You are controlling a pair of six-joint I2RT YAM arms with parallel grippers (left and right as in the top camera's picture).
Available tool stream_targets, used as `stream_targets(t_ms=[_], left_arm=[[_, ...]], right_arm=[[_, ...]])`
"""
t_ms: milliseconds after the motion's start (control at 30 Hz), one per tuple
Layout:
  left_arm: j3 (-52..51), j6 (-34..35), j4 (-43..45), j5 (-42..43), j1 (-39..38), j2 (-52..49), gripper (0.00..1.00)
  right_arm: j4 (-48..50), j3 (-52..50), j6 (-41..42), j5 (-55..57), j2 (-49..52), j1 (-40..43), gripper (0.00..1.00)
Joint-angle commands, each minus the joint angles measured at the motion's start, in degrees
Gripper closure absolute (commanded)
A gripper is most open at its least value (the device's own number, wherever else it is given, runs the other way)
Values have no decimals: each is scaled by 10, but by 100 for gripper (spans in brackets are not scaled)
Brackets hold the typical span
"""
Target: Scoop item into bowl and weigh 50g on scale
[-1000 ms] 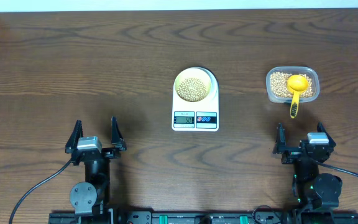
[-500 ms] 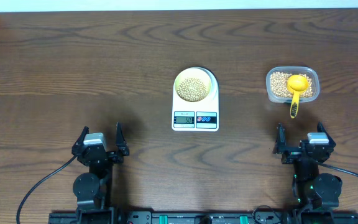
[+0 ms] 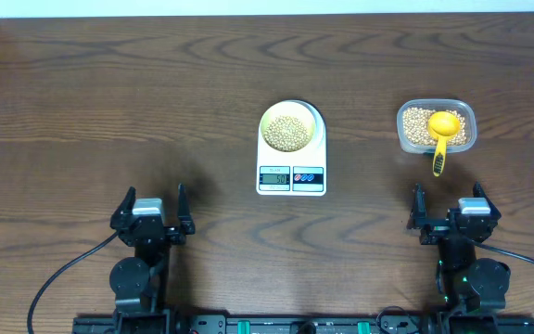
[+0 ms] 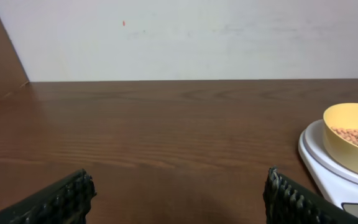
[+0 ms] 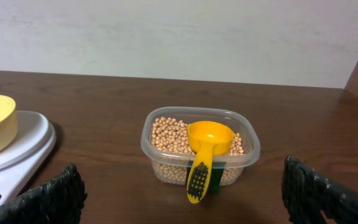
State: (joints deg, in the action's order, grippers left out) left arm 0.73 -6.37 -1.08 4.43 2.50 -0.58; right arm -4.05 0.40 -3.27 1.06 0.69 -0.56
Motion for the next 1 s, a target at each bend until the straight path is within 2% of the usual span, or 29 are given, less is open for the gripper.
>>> stream_targets(t_ms=[0, 400, 567, 967], left_arm=[[-5, -16, -26, 24, -3, 5, 11], [-5, -14, -26, 22, -3, 5, 11], [-5, 17, -28, 5, -3, 5, 11], [-5, 24, -28, 2, -3, 5, 11]], right_arm=[[-2, -1, -7, -1, -4, 2, 1], [-2, -1, -7, -1, -4, 2, 1], [-2, -1, -7, -1, -4, 2, 1], [-2, -1, -7, -1, -4, 2, 1]])
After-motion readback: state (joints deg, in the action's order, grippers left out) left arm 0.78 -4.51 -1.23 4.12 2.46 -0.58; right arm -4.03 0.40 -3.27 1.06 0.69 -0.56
